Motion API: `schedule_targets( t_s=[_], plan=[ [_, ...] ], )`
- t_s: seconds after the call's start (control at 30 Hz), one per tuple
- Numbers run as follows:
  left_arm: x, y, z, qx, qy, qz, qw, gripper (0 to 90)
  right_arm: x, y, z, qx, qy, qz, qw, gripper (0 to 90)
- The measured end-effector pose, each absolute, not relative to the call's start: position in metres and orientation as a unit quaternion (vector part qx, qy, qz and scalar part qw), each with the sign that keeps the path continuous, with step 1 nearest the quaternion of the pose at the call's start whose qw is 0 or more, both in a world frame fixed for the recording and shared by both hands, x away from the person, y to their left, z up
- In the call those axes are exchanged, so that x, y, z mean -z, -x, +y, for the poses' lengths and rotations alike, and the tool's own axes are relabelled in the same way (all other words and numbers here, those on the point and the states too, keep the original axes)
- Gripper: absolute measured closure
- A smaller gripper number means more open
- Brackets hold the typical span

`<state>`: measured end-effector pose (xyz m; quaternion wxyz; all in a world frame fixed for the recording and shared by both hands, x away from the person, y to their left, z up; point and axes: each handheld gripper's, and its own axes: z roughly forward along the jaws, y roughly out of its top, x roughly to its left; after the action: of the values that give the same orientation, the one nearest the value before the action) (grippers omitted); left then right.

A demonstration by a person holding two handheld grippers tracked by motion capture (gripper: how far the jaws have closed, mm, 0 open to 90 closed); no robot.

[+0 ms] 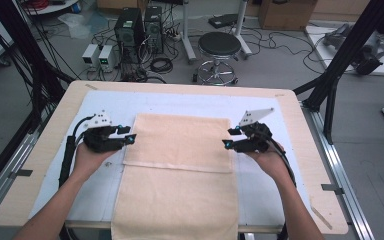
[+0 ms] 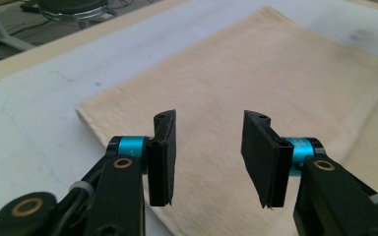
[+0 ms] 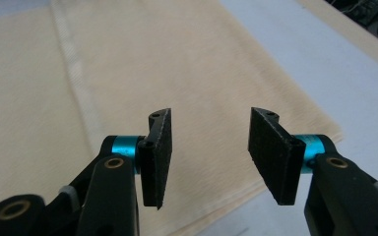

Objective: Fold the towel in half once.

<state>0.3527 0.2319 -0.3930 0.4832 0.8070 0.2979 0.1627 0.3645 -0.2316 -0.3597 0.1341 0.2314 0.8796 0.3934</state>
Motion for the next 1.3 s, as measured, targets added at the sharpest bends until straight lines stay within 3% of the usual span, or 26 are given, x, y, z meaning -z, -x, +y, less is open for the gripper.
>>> schedule_targets(
  t_s=[0.33, 0.57, 0.8, 1.1, 1.3],
  plan=[
    [0.429, -0.317, 0.230, -0.127, -0.842, 0.267, 0.452, 54.9, 0.408, -0.326, -0.222, -0.366, -0.214, 0.899, 0.107, 50.6],
    [0.444, -0.325, 0.219, -0.113, -0.861, 0.260, 0.422, 60.7, 0.433, -0.330, -0.215, -0.342, -0.213, 0.910, 0.097, 58.3],
    [0.443, -0.325, 0.219, -0.139, -0.861, 0.263, 0.414, 86.0, 0.432, -0.335, -0.219, -0.356, -0.218, 0.904, 0.090, 83.5],
    [0.422, -0.319, 0.222, -0.155, -0.840, 0.266, 0.446, 88.0, 0.417, -0.333, -0.225, -0.373, -0.218, 0.898, 0.082, 85.5],
    [0.393, -0.280, 0.227, -0.171, -0.833, 0.234, 0.471, 88.0, 0.391, -0.303, -0.231, -0.397, -0.190, 0.894, 0.088, 85.5]
  ],
)
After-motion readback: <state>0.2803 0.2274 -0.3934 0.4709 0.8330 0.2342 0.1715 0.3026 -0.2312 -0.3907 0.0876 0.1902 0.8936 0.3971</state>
